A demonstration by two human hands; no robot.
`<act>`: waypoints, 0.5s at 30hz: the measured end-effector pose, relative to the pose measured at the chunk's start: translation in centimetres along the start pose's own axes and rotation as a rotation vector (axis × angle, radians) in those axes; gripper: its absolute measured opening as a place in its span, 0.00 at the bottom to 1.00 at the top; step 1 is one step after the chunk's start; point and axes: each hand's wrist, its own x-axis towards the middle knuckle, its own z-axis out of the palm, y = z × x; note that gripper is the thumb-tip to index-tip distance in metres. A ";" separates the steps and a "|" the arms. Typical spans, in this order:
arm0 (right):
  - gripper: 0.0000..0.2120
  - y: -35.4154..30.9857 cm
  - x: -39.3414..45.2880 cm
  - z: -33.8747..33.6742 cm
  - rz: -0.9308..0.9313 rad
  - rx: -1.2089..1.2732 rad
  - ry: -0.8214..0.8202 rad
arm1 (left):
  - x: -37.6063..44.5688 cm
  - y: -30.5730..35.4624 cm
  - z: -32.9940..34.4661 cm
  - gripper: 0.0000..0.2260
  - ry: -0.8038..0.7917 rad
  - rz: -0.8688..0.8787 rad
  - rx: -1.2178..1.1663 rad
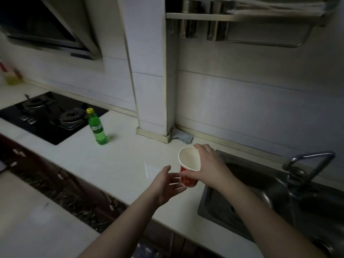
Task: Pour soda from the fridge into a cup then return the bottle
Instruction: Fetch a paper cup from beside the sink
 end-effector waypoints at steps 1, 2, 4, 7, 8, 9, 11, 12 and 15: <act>0.46 -0.3 0.7 0.4 -0.018 0.009 -0.012 | 0.2 0.2 -0.7 0.24 0.020 0.013 -0.009; 0.46 -0.6 1.4 0.9 -0.035 0.021 -0.021 | 0.4 0.5 -1.3 0.24 0.039 0.028 -0.020; 0.46 -1.2 2.9 1.8 -0.068 0.038 -0.038 | 0.9 1.1 -2.6 0.24 0.083 0.046 -0.055; 0.46 -1.9 5.0 3.1 -0.112 0.062 -0.059 | 1.9 2.2 -4.2 0.25 0.136 0.061 -0.071; 0.46 -2.1 5.6 3.5 -0.129 0.066 -0.064 | 2.3 2.6 -4.6 0.26 0.147 0.061 -0.070; 0.46 -2.2 6.3 3.9 -0.145 0.069 -0.065 | 2.7 3.1 -5.0 0.26 0.161 0.062 -0.064; 0.46 -2.3 7.5 4.6 -0.164 0.075 -0.069 | 3.4 3.9 -5.6 0.26 0.190 0.062 -0.055; 0.46 -2.4 8.0 4.9 -0.168 0.078 -0.072 | 3.7 4.1 -5.9 0.26 0.195 0.056 -0.056; 0.47 -2.6 9.5 6.1 -0.174 0.084 -0.085 | 4.5 4.8 -7.0 0.25 0.206 0.033 -0.022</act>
